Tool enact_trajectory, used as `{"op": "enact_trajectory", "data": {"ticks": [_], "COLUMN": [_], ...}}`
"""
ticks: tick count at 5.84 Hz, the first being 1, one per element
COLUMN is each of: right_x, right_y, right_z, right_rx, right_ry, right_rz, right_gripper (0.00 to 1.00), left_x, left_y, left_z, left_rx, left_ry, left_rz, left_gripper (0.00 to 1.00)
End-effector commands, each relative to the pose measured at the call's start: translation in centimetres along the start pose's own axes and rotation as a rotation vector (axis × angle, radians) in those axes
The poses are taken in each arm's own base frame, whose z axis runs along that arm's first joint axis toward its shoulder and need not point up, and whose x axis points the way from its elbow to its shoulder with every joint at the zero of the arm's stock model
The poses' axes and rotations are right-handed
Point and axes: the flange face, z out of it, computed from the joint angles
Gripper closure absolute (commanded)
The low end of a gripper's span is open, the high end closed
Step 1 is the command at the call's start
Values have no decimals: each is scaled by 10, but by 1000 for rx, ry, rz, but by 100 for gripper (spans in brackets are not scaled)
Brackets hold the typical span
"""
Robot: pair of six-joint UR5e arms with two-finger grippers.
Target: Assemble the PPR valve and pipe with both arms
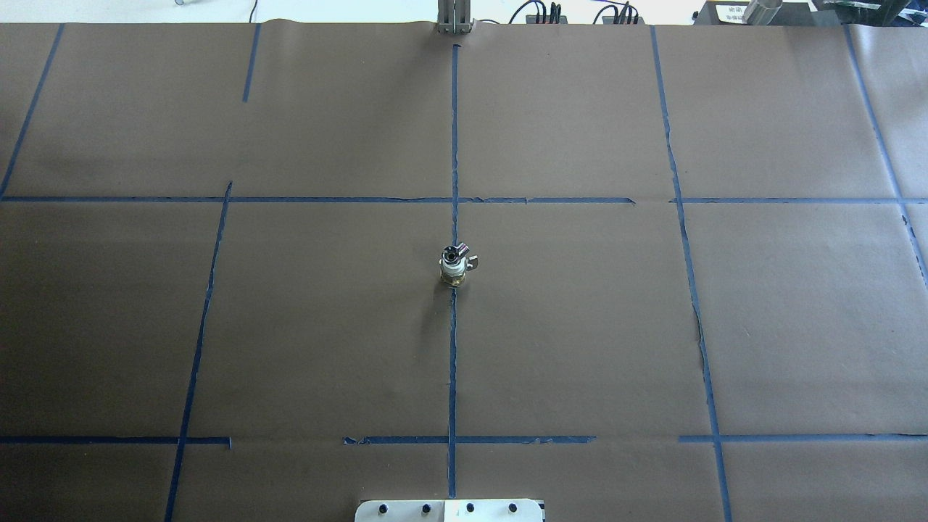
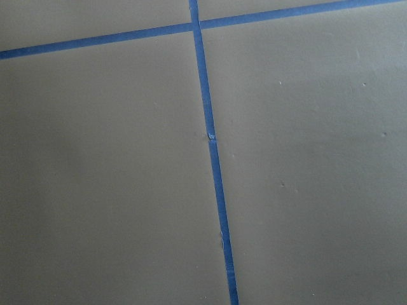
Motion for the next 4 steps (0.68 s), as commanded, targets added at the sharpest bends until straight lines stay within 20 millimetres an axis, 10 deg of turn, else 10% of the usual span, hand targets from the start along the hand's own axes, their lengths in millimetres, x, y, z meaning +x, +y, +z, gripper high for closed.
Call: {"op": "enact_trajectory", "data": {"ticks": [1, 4], "right_x": [2, 12], "right_y": [-4, -39], "right_z": [0, 13], "right_rx": [5, -5], "right_ry": [24, 14], "right_rz": [-6, 21], "right_gripper": [0, 0], "left_x": [5, 6], "left_y": [1, 0], "left_z": [-5, -5], "left_rx": [6, 6], "left_ry": [0, 0], "left_rz": [7, 10], "left_gripper": [0, 0]}}
